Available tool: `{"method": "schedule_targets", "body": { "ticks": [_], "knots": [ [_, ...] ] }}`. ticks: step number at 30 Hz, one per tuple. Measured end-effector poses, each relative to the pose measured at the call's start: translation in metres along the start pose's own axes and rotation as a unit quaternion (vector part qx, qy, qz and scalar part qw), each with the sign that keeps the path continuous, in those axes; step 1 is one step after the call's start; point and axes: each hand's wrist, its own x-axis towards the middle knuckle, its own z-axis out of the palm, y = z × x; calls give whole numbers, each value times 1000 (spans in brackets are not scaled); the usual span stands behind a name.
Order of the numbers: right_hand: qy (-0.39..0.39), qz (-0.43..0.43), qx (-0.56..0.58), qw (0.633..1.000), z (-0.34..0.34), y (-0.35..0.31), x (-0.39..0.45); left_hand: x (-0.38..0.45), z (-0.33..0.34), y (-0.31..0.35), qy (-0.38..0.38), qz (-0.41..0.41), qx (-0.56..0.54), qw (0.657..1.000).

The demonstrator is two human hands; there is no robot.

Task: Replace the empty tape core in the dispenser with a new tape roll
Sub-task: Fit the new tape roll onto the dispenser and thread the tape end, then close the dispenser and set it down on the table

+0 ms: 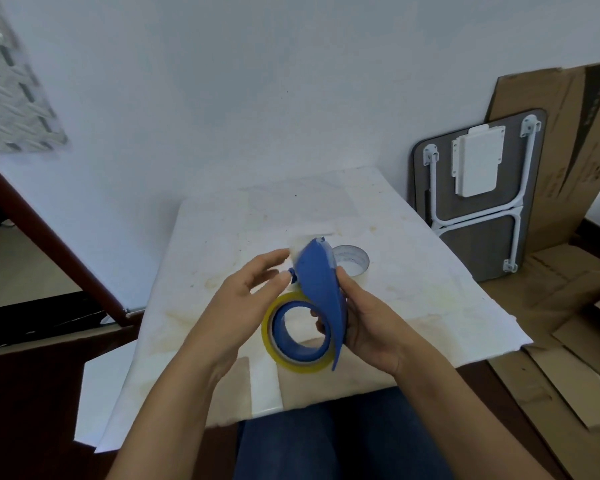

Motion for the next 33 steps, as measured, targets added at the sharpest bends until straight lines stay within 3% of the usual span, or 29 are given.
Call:
{"method": "schedule_targets", "body": {
  "ticks": [5, 8, 15, 21, 28, 33],
  "knots": [
    [36, -61, -151, 986, 9, -2, 3, 6, 8, 8, 57, 52, -18, 997],
    [77, -76, -179, 978, 12, 0, 5, 14, 9, 5, 104, 76, 32, 991],
    [91, -125, -262, 953, 11, -5, 13, 34, 2, 2, 225, 134, 74, 962],
    [98, -168, -367, 910, 12, -5, 23, 63, -21, 2, 221, 45, 4, 974],
    [148, -194, -401, 883, 13, -3, 46, 61, -10, -13, 199, 103, 2, 975],
    [174, -192, -394, 882, 22, -4, 70, 69, -10, -33, 271, 154, 53, 949]
  ]
}}
